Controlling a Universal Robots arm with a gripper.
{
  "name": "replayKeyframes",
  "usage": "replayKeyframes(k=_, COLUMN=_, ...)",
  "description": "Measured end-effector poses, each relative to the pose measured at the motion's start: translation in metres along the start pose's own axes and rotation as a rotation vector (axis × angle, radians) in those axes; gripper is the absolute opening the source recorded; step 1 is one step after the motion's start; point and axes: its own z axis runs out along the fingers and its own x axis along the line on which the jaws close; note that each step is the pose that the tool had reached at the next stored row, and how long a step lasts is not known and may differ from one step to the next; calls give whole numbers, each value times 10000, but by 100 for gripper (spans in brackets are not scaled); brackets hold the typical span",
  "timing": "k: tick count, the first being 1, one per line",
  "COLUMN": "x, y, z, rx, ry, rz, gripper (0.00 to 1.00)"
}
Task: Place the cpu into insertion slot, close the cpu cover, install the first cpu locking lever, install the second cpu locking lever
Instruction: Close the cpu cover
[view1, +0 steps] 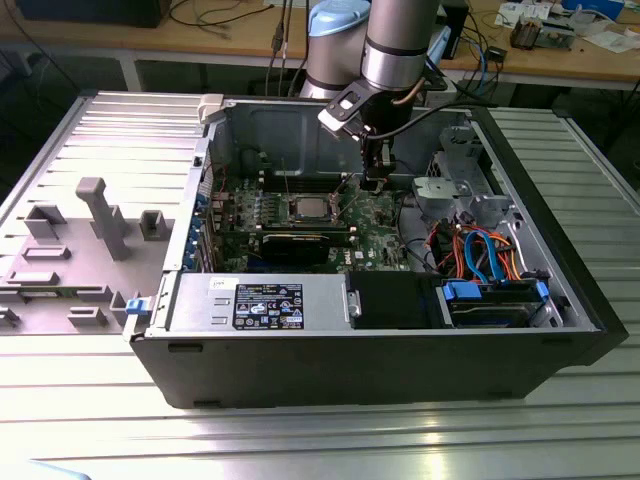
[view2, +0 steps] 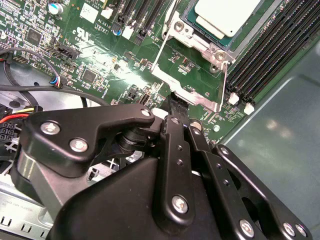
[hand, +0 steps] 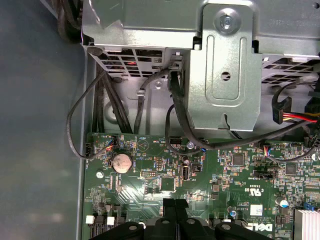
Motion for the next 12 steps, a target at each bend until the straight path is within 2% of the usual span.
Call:
replayKeyframes(k=1, x=1, y=-15, z=0, rx=0, ry=-1, rz=0, gripper=11)
replayKeyframes(k=12, x=2, y=-32, z=0, rx=0, ry=0, rz=0, gripper=11)
